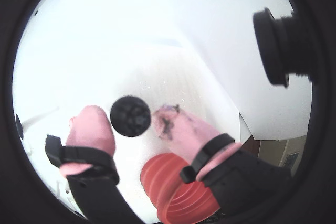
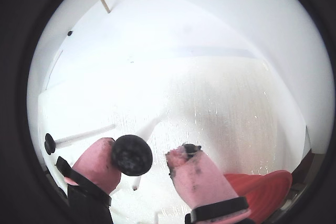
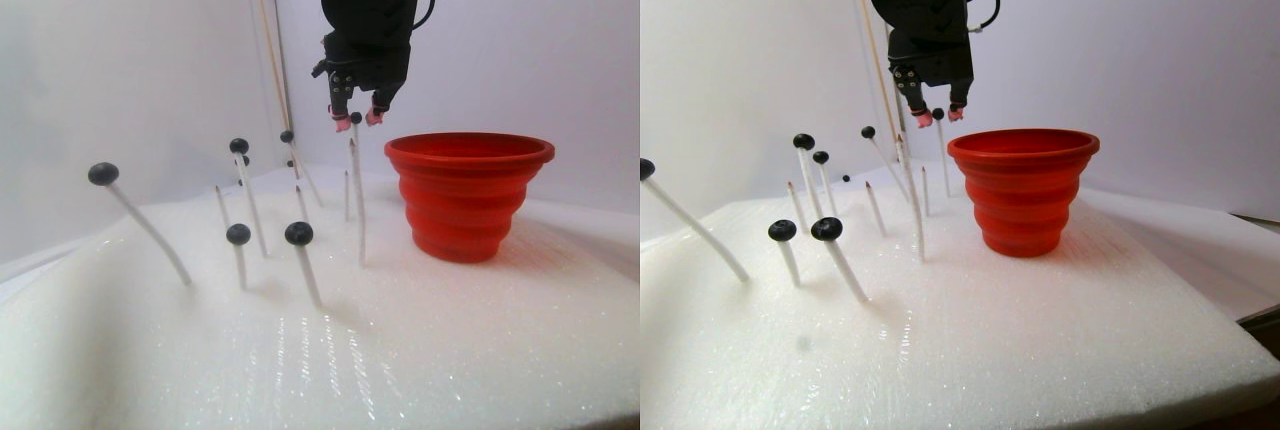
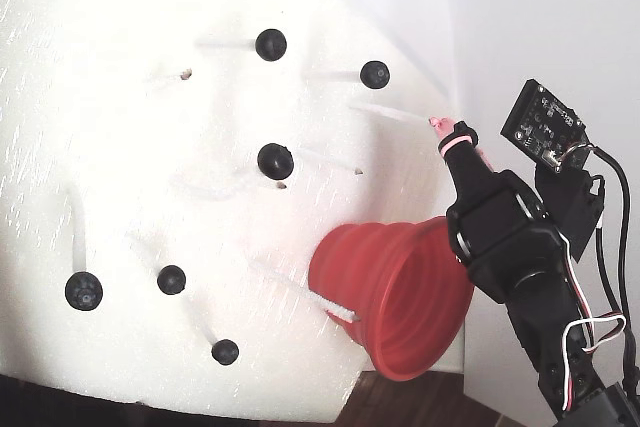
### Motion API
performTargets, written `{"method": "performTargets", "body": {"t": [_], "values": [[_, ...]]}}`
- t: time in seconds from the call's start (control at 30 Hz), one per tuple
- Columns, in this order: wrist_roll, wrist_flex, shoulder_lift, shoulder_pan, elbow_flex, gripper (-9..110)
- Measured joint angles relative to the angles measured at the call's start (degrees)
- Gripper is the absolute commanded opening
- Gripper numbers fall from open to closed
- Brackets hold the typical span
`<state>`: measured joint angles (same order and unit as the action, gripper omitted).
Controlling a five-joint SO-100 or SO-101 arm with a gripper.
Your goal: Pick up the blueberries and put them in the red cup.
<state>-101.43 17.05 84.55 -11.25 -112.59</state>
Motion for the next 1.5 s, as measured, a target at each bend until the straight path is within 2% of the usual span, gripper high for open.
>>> {"method": "performTargets", "body": {"t": [1.5], "values": [[1.8, 3.4, -1.2, 0.7, 0.0, 12]]}}
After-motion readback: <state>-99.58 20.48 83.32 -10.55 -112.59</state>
